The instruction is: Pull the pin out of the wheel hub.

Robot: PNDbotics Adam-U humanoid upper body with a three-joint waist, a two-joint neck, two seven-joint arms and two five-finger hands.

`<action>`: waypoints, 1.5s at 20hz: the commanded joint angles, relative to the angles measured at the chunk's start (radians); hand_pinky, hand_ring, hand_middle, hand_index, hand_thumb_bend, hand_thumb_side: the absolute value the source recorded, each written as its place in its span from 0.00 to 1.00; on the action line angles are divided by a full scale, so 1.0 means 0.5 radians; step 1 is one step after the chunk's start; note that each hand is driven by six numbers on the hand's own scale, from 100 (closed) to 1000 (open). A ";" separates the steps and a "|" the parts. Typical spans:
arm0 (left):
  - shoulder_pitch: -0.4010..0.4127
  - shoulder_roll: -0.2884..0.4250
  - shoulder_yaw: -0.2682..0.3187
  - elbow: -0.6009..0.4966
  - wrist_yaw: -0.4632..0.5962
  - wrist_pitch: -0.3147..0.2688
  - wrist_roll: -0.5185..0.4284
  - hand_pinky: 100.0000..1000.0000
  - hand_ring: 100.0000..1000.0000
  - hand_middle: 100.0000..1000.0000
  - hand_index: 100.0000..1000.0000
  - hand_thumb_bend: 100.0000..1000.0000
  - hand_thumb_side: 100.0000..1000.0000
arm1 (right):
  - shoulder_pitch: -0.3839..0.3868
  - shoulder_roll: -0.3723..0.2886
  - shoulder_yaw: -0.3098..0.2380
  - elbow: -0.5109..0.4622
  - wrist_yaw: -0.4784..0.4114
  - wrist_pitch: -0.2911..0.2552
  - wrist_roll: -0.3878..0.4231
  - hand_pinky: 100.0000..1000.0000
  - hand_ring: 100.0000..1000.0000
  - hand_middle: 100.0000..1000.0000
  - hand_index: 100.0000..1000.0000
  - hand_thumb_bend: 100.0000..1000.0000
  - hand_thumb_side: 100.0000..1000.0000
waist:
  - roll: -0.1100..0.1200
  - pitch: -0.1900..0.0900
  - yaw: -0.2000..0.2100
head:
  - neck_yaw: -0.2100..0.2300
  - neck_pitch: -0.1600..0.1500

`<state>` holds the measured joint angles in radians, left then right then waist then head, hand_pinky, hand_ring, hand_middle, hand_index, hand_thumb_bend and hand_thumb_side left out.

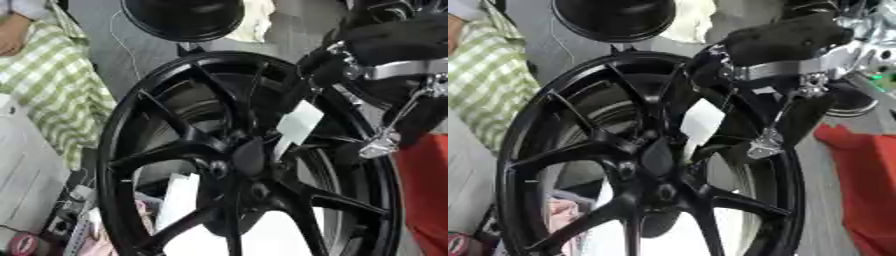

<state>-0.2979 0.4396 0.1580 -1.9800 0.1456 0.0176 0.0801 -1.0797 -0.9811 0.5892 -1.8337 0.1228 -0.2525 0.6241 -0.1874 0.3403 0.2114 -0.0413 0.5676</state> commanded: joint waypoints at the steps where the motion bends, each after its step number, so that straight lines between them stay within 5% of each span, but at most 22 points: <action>1: 0.000 0.021 0.011 -0.040 -0.002 0.004 -0.003 0.66 0.54 0.51 0.72 0.00 0.79 | -0.056 -0.012 0.012 -0.008 0.086 0.116 -0.049 0.81 0.85 0.74 0.80 0.42 0.01 | 0.017 -0.046 -0.007 | 0.006 -0.022; 12: 0.015 0.017 0.014 -0.040 -0.010 0.009 -0.001 0.66 0.54 0.51 0.72 0.00 0.79 | -0.108 0.039 0.077 -0.003 0.125 0.247 -0.047 0.81 0.85 0.73 0.80 0.42 0.01 | 0.012 -0.033 -0.020 | 0.019 -0.010; 30: 0.024 0.010 0.018 -0.040 -0.022 0.007 -0.004 0.66 0.54 0.51 0.72 0.00 0.80 | -0.061 0.013 0.080 0.040 0.175 0.191 0.005 0.80 0.85 0.72 0.79 0.39 0.00 | 0.014 0.012 -0.013 | 0.009 0.000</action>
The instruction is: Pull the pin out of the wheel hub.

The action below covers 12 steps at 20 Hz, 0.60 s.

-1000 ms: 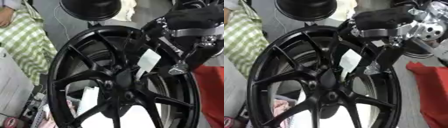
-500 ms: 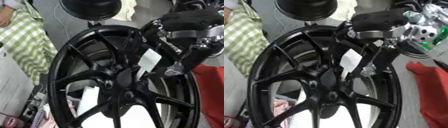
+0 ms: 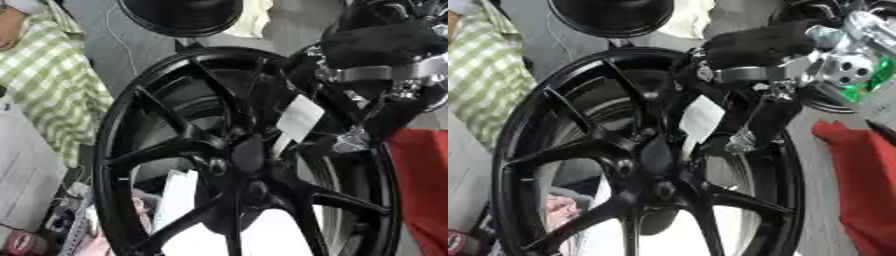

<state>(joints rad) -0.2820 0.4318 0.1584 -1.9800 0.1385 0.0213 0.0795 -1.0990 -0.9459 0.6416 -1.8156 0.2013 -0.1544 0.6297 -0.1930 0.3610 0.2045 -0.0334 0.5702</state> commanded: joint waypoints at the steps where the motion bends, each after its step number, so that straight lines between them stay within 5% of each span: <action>1: -0.008 0.025 0.017 -0.040 -0.009 -0.001 -0.004 0.66 0.54 0.51 0.72 0.00 0.80 | -0.021 -0.058 -0.027 0.004 0.023 -0.007 -0.011 0.80 0.85 0.72 0.79 0.39 0.00 | 0.026 -0.026 0.002 | -0.007 -0.007; 12: 0.003 0.023 0.016 -0.040 -0.019 0.000 -0.009 0.66 0.54 0.51 0.72 0.00 0.80 | -0.009 -0.078 -0.037 0.001 0.057 -0.027 -0.026 0.80 0.85 0.72 0.77 0.37 0.00 | 0.031 0.000 -0.002 | -0.002 -0.022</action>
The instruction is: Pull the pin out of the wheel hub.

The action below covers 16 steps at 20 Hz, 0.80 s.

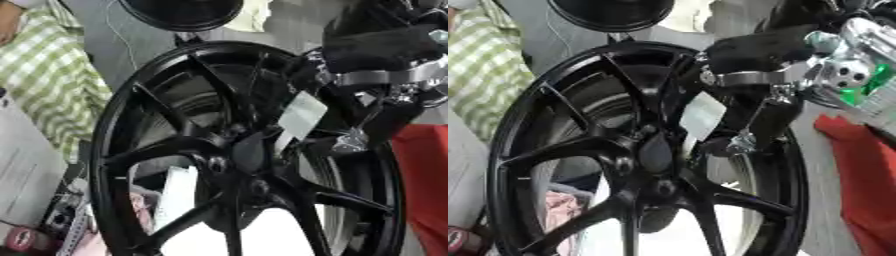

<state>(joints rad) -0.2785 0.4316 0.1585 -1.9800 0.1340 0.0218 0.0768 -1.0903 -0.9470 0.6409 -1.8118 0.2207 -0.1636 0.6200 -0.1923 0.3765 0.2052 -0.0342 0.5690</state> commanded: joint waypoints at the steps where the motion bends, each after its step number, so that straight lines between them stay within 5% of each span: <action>1: -0.002 0.024 0.017 -0.040 -0.011 -0.001 -0.005 0.66 0.54 0.51 0.72 0.00 0.80 | -0.026 -0.079 -0.039 -0.009 0.021 -0.012 -0.009 0.80 0.85 0.72 0.77 0.37 0.00 | 0.031 -0.031 -0.006 | 0.002 -0.020; 16: 0.016 0.029 0.019 -0.040 -0.022 0.003 -0.019 0.67 0.54 0.51 0.72 0.00 0.80 | 0.032 -0.168 -0.089 -0.051 0.059 -0.020 -0.071 0.80 0.85 0.71 0.76 0.35 0.00 | 0.019 -0.041 -0.029 | 0.051 -0.050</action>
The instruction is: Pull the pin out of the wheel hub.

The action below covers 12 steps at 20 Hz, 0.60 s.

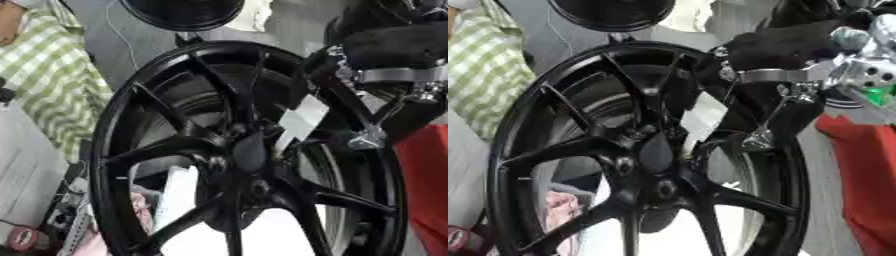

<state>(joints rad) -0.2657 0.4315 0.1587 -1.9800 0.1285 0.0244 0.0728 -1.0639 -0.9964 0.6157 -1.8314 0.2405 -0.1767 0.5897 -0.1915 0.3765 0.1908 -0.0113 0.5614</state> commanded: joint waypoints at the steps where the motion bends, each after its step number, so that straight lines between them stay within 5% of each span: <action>1: -0.010 0.028 0.018 -0.040 -0.011 -0.002 -0.012 0.67 0.54 0.51 0.72 0.00 0.80 | -0.021 -0.066 -0.037 -0.002 0.026 0.009 -0.012 0.80 0.85 0.71 0.76 0.35 0.00 | 0.017 -0.040 0.002 | 0.006 -0.039; 12: -0.010 0.025 0.018 -0.040 -0.017 -0.003 -0.021 0.67 0.54 0.52 0.72 0.00 0.81 | -0.028 -0.050 -0.027 0.039 0.040 0.032 -0.056 0.80 0.86 0.76 0.80 0.37 0.00 | 0.008 -0.029 0.010 | 0.007 -0.069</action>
<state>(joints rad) -0.2656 0.4315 0.1587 -1.9800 0.1258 0.0238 0.0657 -1.0639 -0.9967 0.6160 -1.8142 0.2549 -0.1627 0.5673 -0.1962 0.3770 0.1964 -0.0104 0.5418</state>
